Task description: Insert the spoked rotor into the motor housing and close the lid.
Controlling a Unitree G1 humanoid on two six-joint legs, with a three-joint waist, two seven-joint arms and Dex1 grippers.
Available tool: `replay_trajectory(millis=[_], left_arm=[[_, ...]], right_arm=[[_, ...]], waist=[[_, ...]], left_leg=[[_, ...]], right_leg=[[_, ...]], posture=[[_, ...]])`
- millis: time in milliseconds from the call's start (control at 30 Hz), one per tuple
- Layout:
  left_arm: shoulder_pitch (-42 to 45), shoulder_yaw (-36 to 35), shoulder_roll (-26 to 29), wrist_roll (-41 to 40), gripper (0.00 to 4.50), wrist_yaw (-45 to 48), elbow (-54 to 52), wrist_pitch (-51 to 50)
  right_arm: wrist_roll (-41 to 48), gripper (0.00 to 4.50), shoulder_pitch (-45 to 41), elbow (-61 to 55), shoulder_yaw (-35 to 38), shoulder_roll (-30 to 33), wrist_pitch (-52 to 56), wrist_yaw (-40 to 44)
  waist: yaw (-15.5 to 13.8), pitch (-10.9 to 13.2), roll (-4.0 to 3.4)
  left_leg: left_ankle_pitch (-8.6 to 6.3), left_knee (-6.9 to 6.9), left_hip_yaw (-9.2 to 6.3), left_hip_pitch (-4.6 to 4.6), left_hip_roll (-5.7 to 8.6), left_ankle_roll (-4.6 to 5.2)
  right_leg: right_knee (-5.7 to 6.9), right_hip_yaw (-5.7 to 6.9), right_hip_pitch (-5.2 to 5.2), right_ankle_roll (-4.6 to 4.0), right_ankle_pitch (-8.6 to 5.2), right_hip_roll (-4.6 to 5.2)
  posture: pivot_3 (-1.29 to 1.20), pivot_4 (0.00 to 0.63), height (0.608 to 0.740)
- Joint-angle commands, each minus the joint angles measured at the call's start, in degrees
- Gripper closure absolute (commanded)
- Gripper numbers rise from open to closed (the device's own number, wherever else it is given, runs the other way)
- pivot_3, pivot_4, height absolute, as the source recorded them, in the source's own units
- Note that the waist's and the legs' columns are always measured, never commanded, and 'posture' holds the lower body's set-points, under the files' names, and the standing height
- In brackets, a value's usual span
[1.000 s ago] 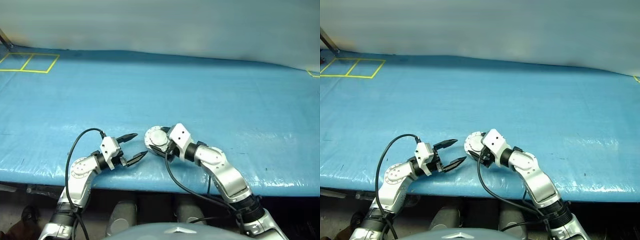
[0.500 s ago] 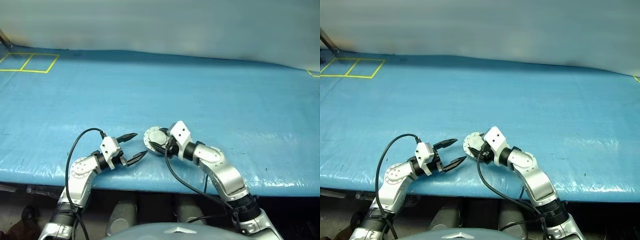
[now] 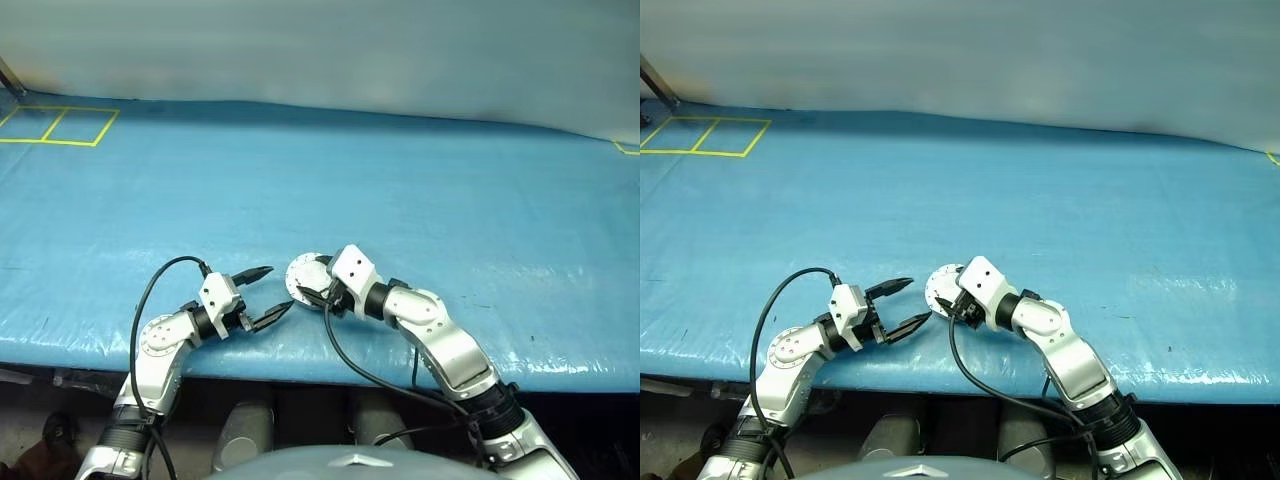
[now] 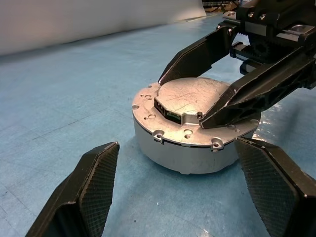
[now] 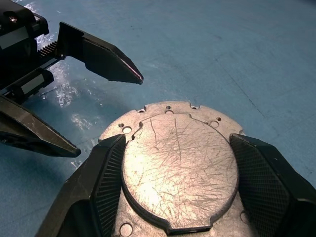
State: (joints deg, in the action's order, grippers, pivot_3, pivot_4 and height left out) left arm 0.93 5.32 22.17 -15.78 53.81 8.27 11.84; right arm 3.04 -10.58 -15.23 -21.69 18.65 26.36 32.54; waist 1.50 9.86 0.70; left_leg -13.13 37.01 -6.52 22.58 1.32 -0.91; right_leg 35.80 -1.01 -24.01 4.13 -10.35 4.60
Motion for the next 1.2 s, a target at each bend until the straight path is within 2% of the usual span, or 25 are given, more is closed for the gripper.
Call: replay_trajectory(millis=[33,533,667,833,933,1200], left_arm=[[-0.23,-0.52,0.24,-0.54,0.41,0.08,-1.37,0.14],[-0.71,-0.28,-0.03,-1.15,0.41,0.04,-2.31,-0.45],[-0.87,-1.08,-1.23,-1.41,0.41,-1.89,-2.63,0.03],[0.78,-2.18,-3.26,-6.4,0.41,-2.73,-5.46,-5.43],[1.95,-1.85,-3.27,-7.61,0.99,-1.7,-6.02,-7.27],[4.05,-0.04,-3.36,-4.06,3.69,-0.99,-1.84,-7.19]], right_arm=[[0.21,1.47,-0.8,0.27,1.57,0.64,1.16,0.24],[1.63,1.47,-2.78,0.74,2.4,2.65,2.59,2.7],[-0.29,1.47,-2.61,2.21,0.74,2.93,2.49,2.07],[-0.97,1.47,-1.99,2.88,0.08,2.58,2.25,1.4],[-0.96,1.47,-1.97,2.78,0.0,2.3,2.25,1.25],[-1.52,1.47,-1.52,2.55,0.24,1.75,2.22,-0.04]], waist=[[0.0,0.0,0.0],[-0.2,0.0,0.0],[-0.23,0.0,0.0],[-0.23,0.0,0.01],[-0.16,0.0,0.0],[-0.04,-0.01,0.0]], left_leg=[[0.0,0.0,0.0,0.0,0.0,0.0],[0.0,-0.02,0.0,0.03,0.01,0.0],[0.0,-0.02,0.0,0.03,0.01,0.0],[0.0,-0.01,-0.02,0.0,0.0,0.0],[0.0,0.0,-0.04,-0.03,0.0,0.0],[0.0,0.0,-0.04,-0.03,0.0,0.0]], right_leg=[[0.0,0.0,0.0,0.0,0.0,0.0],[-0.02,0.0,-0.02,0.0,0.0,0.01],[-0.03,0.0,-0.02,0.0,0.0,0.01],[-0.02,0.01,0.02,0.0,0.0,0.01],[0.0,0.04,0.04,0.0,0.0,0.0],[-0.01,0.05,0.06,0.0,0.0,-0.01]], posture=[[0.0,0.15,0.74],[0.0,0.15,0.74],[0.0,0.15,0.74],[0.0,0.15,0.74],[0.0,0.15,0.74],[0.0,0.15,0.74]])
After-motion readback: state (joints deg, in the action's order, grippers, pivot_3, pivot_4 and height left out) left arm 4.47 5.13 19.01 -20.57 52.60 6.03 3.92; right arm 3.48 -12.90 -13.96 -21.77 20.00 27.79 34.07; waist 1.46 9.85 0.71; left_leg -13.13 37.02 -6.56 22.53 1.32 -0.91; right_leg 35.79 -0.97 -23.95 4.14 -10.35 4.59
